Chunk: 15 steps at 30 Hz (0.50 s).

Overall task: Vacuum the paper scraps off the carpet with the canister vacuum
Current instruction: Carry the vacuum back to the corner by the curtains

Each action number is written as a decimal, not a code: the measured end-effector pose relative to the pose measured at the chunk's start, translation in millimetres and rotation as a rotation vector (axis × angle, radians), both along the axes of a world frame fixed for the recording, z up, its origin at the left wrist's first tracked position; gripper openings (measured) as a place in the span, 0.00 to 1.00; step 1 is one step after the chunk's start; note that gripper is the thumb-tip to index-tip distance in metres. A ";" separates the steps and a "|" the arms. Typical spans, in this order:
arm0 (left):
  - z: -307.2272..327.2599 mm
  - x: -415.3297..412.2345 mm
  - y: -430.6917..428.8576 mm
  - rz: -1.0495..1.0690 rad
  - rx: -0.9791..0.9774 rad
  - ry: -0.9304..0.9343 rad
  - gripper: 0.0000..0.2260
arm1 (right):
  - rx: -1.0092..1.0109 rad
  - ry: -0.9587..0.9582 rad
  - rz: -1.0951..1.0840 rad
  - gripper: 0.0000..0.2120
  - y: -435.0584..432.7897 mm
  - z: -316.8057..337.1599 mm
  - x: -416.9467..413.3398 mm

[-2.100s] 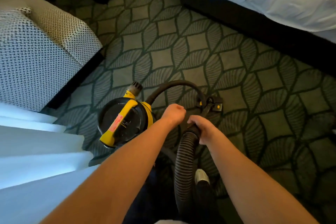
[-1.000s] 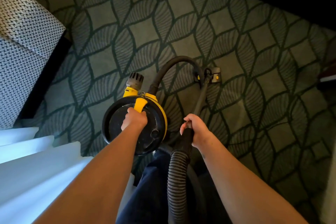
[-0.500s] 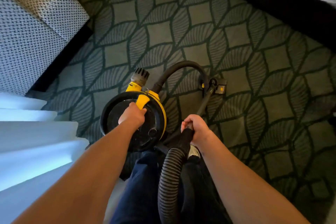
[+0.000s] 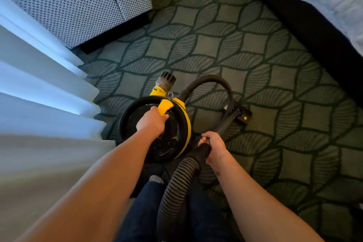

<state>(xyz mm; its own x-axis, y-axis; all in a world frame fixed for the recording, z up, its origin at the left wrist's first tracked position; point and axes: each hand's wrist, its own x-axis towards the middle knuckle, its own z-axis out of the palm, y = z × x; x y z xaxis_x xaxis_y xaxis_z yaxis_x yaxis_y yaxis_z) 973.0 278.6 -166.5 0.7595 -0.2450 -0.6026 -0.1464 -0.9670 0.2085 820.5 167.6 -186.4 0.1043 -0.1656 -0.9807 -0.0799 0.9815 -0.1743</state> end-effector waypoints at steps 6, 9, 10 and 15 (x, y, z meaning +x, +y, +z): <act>4.8 -77.5 24.2 0.067 -0.017 -0.025 0.18 | -0.065 -0.008 0.112 0.10 2.8 16.5 -50.6; 12.7 -125.9 33.3 0.075 -0.031 -0.047 0.19 | -0.079 -0.044 0.180 0.12 7.9 19.4 -91.6; 15.6 -142.8 35.4 0.079 -0.035 -0.055 0.19 | -0.080 -0.050 0.207 0.12 10.7 20.0 -107.7; 30.2 -231.9 45.9 0.180 -0.060 -0.067 0.17 | -0.116 -0.065 0.309 0.12 21.3 35.7 -183.5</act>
